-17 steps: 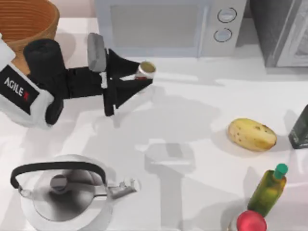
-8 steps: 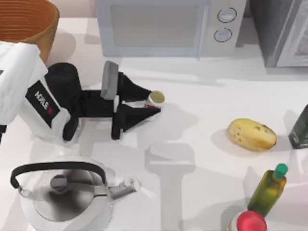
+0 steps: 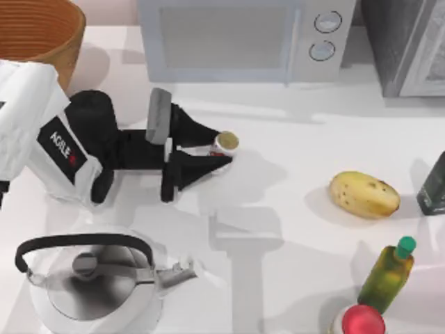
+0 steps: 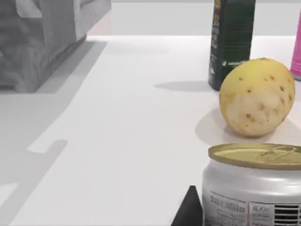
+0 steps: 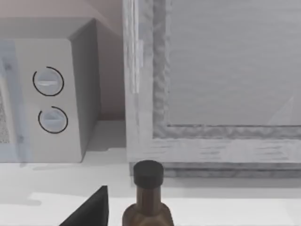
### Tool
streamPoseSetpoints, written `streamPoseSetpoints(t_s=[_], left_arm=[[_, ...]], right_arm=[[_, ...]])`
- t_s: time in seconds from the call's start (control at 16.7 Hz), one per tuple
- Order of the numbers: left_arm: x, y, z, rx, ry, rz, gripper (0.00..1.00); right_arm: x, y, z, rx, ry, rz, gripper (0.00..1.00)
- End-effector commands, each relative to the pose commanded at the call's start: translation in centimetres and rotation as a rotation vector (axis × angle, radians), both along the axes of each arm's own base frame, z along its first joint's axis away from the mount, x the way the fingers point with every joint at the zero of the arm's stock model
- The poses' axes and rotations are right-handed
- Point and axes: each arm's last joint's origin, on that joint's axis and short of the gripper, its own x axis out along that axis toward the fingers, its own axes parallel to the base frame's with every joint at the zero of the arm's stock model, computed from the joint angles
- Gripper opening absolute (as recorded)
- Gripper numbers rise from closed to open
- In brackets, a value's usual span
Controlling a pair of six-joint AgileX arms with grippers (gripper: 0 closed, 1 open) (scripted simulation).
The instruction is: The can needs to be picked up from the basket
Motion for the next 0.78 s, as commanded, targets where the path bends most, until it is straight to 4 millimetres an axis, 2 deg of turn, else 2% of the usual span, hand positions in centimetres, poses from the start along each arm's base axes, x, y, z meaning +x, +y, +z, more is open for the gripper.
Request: streamPoseSetpoints(t_s=[0.42, 0.78], left_arm=[[0.00, 0.00, 0.00, 0.000, 0.000, 0.000, 0.98], [0.00, 0.00, 0.00, 0.000, 0.000, 0.000, 1.00]], right_arm=[[0.00, 0.00, 0.00, 0.000, 0.000, 0.000, 1.00], [0.00, 0.00, 0.00, 0.000, 0.000, 0.000, 1.00]])
